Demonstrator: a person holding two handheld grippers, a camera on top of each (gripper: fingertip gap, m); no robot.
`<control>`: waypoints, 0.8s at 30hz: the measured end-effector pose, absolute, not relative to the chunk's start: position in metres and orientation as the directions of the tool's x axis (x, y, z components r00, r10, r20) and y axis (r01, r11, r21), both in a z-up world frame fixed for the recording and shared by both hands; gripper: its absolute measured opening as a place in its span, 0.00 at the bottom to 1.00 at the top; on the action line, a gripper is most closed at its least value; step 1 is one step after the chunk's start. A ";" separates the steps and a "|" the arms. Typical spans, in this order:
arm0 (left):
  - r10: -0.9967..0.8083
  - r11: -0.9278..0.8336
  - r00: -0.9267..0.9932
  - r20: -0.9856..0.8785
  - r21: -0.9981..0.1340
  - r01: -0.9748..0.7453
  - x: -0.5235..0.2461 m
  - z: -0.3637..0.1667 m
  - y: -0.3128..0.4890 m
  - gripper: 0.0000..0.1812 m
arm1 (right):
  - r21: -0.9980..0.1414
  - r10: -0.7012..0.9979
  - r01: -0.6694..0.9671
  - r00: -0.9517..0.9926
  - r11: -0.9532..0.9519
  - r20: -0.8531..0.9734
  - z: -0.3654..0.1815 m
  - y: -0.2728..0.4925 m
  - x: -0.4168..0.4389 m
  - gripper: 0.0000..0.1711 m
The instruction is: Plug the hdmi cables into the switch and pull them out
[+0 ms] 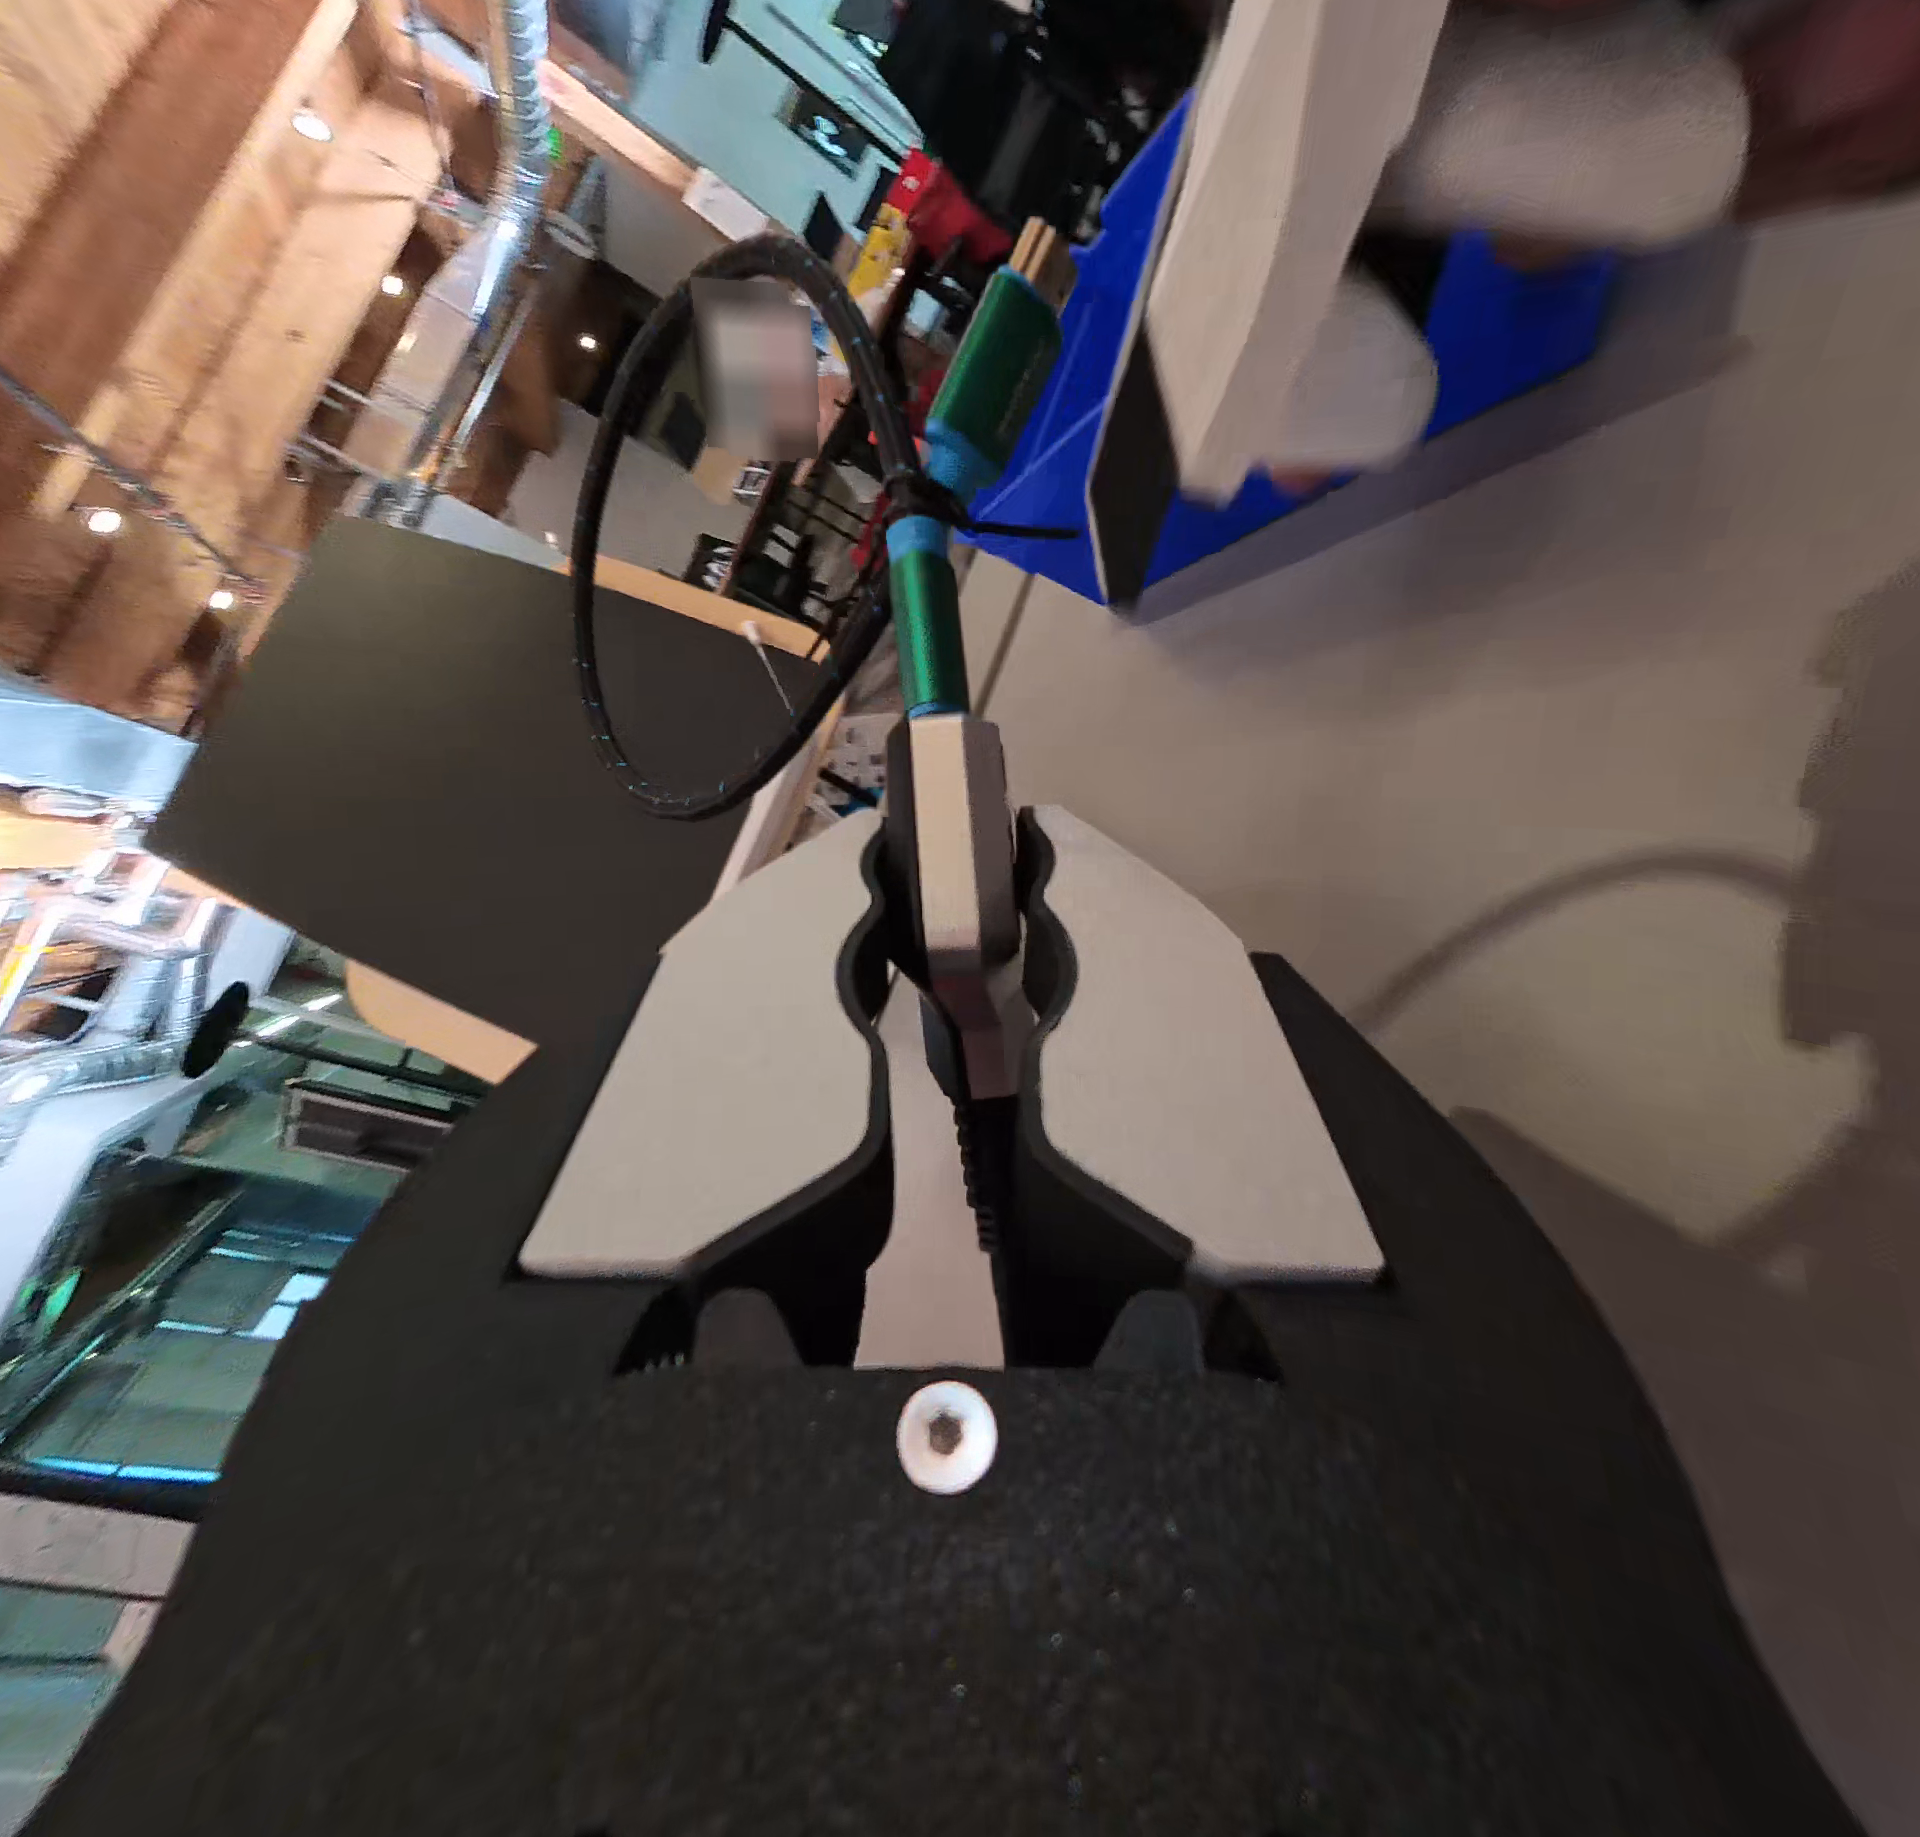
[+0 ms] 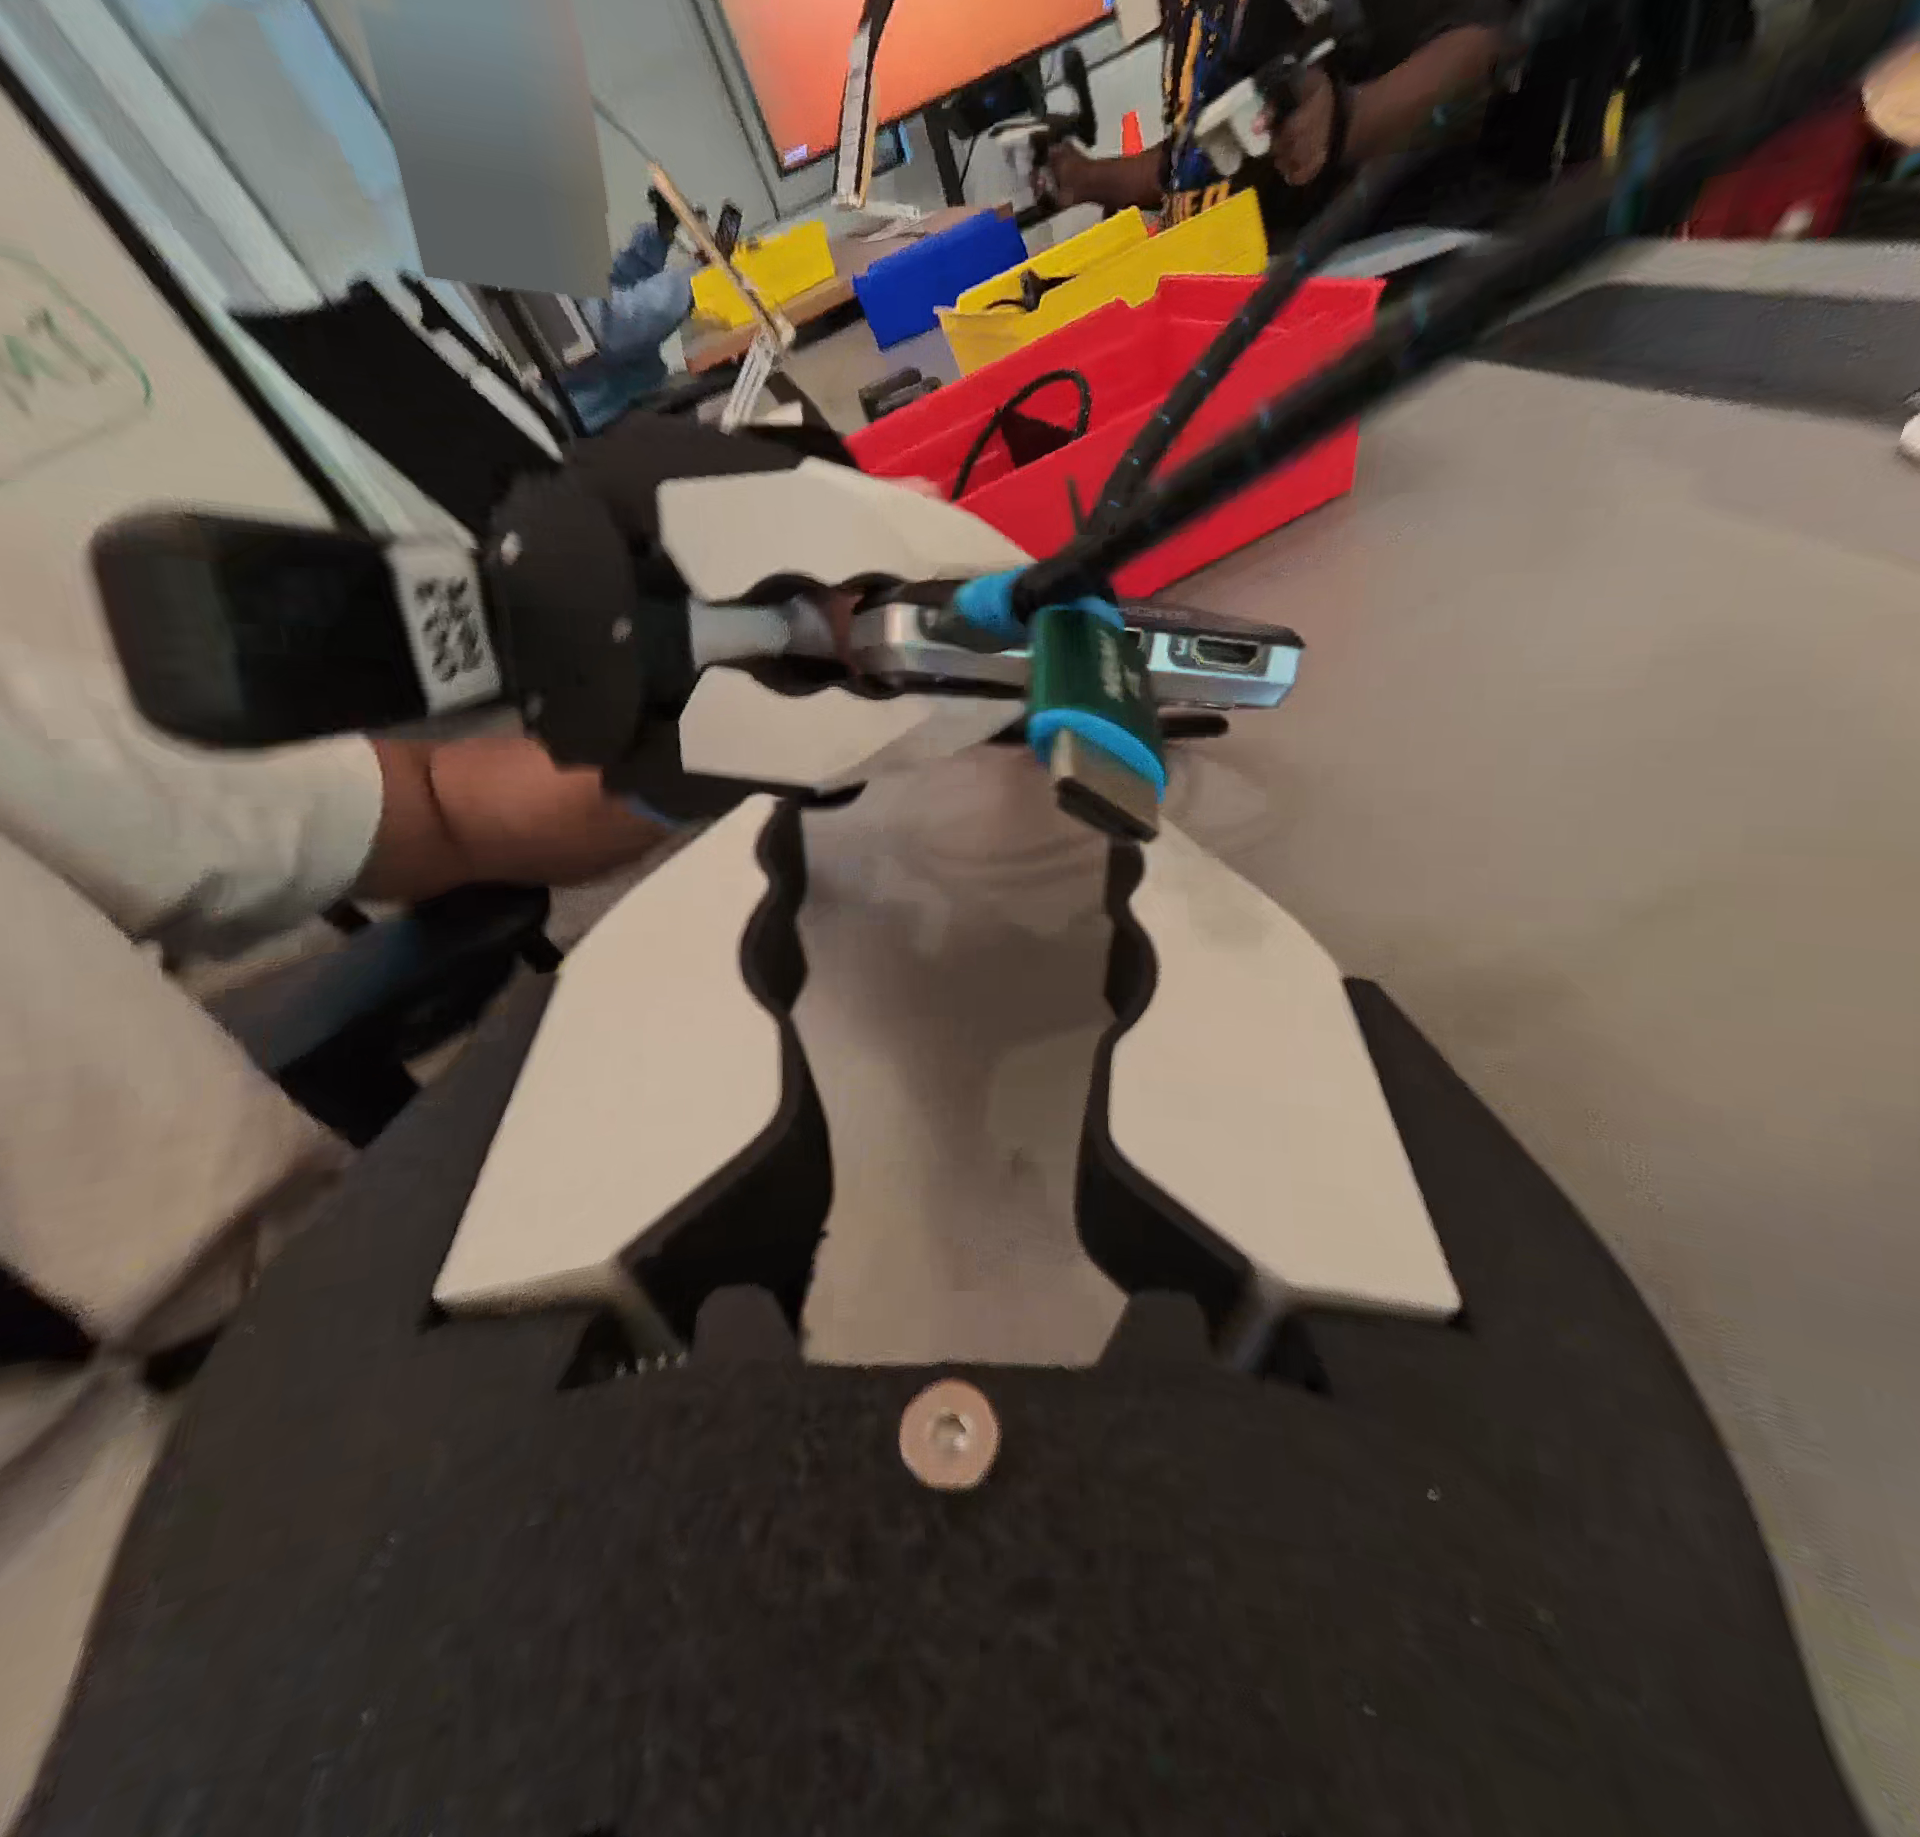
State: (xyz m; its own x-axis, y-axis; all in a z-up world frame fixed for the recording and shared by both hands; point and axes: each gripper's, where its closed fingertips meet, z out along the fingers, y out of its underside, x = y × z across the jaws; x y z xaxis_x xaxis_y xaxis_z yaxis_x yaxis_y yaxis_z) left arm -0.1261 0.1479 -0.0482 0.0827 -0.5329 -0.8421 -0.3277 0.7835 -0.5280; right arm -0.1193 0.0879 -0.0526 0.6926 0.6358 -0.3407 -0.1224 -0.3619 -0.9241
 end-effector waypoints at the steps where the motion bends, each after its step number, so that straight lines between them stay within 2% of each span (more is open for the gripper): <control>1: -0.525 0.785 0.104 -0.845 -0.528 -0.324 -0.124 -0.047 0.147 0.11 | -0.908 0.618 -0.172 0.683 -0.383 -0.390 -0.056 0.095 -0.124 0.36; 5: -0.484 0.803 0.160 -0.860 -0.509 -0.309 -0.121 -0.049 0.139 0.11 | -0.871 0.629 -0.351 0.602 -0.344 -0.492 -0.045 0.112 -0.140 0.42; 7: -0.496 0.795 0.204 -0.844 -0.536 -0.284 -0.122 -0.046 0.135 0.11 | -0.879 0.633 -0.352 0.611 -0.323 -0.477 -0.043 0.115 -0.142 0.45; 10: -0.572 0.761 0.240 -0.784 -0.617 -0.202 -0.124 -0.036 0.124 0.11 | -0.893 0.624 -0.345 0.640 -0.289 -0.449 -0.047 0.123 -0.145 0.68; 12: -0.566 0.758 0.278 -0.777 -0.622 -0.197 -0.125 -0.030 0.122 0.11 | -0.905 0.597 -0.325 0.681 -0.274 -0.425 -0.052 0.128 -0.143 0.74; 17: -0.572 0.761 0.290 -0.768 -0.628 -0.162 -0.124 -0.023 0.107 0.11 | -0.926 0.595 -0.317 0.710 -0.207 -0.376 -0.046 0.129 -0.146 0.77; 21: -0.557 0.774 0.308 -0.771 -0.616 -0.144 -0.125 -0.021 0.100 0.11 | -0.941 0.624 -0.304 0.710 -0.147 -0.326 -0.034 0.123 -0.148 0.66; 24: -0.560 0.771 0.316 -0.766 -0.621 -0.139 -0.125 -0.021 0.099 0.11 | -0.946 0.626 -0.276 0.711 -0.172 -0.321 -0.034 0.120 -0.144 0.64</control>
